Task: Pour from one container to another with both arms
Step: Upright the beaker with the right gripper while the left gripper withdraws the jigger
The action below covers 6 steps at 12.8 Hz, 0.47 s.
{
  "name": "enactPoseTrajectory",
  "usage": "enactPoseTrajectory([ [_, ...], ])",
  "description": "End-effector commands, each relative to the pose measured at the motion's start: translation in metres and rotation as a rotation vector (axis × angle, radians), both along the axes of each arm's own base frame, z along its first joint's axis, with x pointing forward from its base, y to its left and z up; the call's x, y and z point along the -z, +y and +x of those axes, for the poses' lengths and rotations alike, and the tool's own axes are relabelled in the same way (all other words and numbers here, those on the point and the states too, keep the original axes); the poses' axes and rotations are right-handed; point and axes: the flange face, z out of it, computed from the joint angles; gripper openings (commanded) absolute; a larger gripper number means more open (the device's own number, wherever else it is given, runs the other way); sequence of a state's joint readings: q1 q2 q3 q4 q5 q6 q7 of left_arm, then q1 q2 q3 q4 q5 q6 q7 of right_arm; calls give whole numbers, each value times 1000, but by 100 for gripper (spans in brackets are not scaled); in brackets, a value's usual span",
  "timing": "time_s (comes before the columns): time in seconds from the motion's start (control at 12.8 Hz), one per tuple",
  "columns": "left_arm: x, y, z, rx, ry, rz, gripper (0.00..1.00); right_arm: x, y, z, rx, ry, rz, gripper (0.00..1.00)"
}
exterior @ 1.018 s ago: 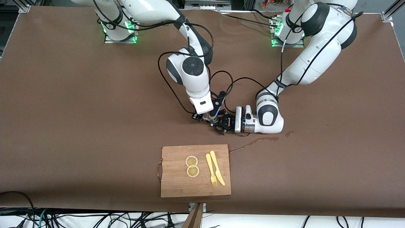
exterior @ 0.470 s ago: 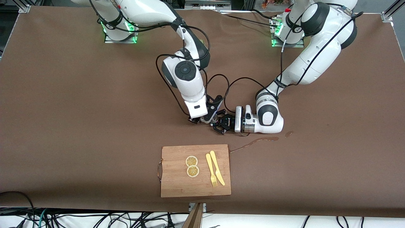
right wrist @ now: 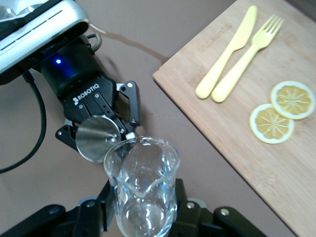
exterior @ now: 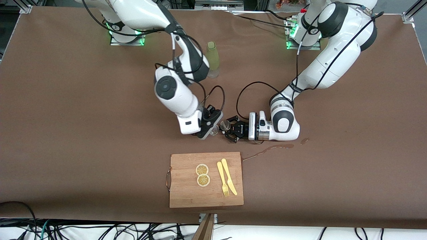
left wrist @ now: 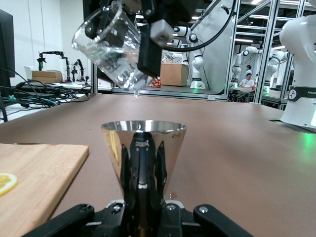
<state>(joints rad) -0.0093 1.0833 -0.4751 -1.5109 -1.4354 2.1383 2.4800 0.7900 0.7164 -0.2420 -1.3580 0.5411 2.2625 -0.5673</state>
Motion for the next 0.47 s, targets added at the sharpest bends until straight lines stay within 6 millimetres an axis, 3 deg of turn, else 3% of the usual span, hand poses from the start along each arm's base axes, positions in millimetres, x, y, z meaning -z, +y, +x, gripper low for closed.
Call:
enactPoseTrajectory([
  [0.0,-31,21,13,-49,-25,-4,0,-19,-48,-1,-28,39,108,14],
  [0.16,-40,44,20,-80,-7,-3,0,-18,-88,9,-36,39,186,14],
  [0.39,-57,112,42,-161,-19,13,0,-16,-145,16,-49,13,302,14],
])
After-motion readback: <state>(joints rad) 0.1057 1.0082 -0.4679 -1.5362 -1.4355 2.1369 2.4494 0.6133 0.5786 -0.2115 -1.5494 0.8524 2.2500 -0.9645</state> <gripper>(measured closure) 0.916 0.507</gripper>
